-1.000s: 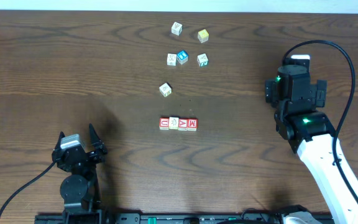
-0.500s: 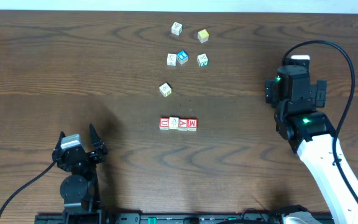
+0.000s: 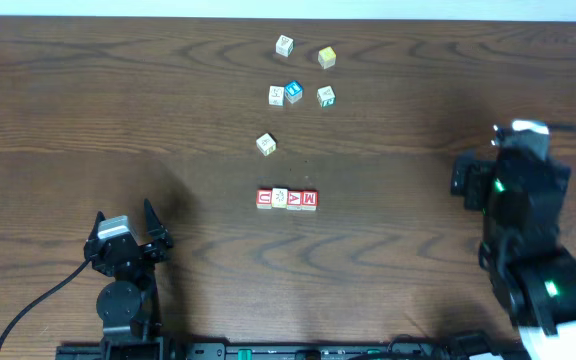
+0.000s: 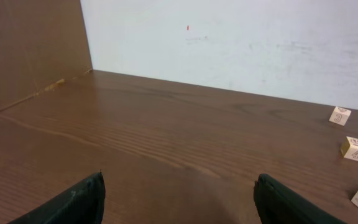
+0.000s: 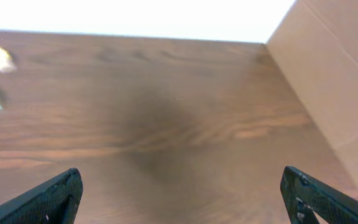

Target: Lift 4 blocks

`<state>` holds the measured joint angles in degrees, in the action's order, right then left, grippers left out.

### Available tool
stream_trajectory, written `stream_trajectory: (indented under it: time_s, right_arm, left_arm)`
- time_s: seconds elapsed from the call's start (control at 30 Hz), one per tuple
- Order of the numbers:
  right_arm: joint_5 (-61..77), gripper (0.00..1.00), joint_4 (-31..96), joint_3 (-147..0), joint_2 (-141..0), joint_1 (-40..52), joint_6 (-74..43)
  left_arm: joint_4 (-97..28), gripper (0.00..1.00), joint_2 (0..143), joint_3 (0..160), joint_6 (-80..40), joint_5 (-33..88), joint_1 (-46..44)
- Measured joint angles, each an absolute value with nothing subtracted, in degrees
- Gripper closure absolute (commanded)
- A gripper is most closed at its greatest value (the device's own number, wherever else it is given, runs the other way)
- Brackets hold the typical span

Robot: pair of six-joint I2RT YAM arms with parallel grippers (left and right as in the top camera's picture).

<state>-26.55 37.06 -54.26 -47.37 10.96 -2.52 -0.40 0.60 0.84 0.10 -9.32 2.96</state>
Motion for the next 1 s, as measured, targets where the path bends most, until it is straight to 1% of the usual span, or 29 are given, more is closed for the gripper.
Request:
stream_trajectory:
  time_s: [0.1,0.23,0.43,0.57,0.83,1.0]
  right_arm:
    - [-22.35,0.01,35.59,-52.86,-41.21,9.32,-3.46]
    - [-17.39,0.01,32.56,-46.61,-31.92,5.58,-5.45]
    - [-10.02,0.01,23.42,-28.6,-13.82,3.4,-7.05]
    - [-7.57,0.01,16.82,-20.99,-6.2,3.38,-8.4]
    - [-5.69,0.01,1.48,-9.19,-0.84,3.57,-13.39]
    - [-4.89,0.01,-3.29,-3.51,-0.69,4.4,-14.11]
  left_arm:
    - [-0.4,0.23,0.6,0.86,0.12,-9.3,2.96]
    - [-0.47,0.23,0.6,0.89,0.19,-9.3,2.96]
    - [-0.67,0.23,0.6,0.99,0.27,-9.26,2.96]
    - [-0.67,0.23,0.6,0.99,0.27,-9.26,2.96]
    - [-0.67,0.23,0.6,0.99,0.27,-9.26,2.96]
    - [-0.67,0.23,0.6,0.99,0.27,-9.28,2.96]
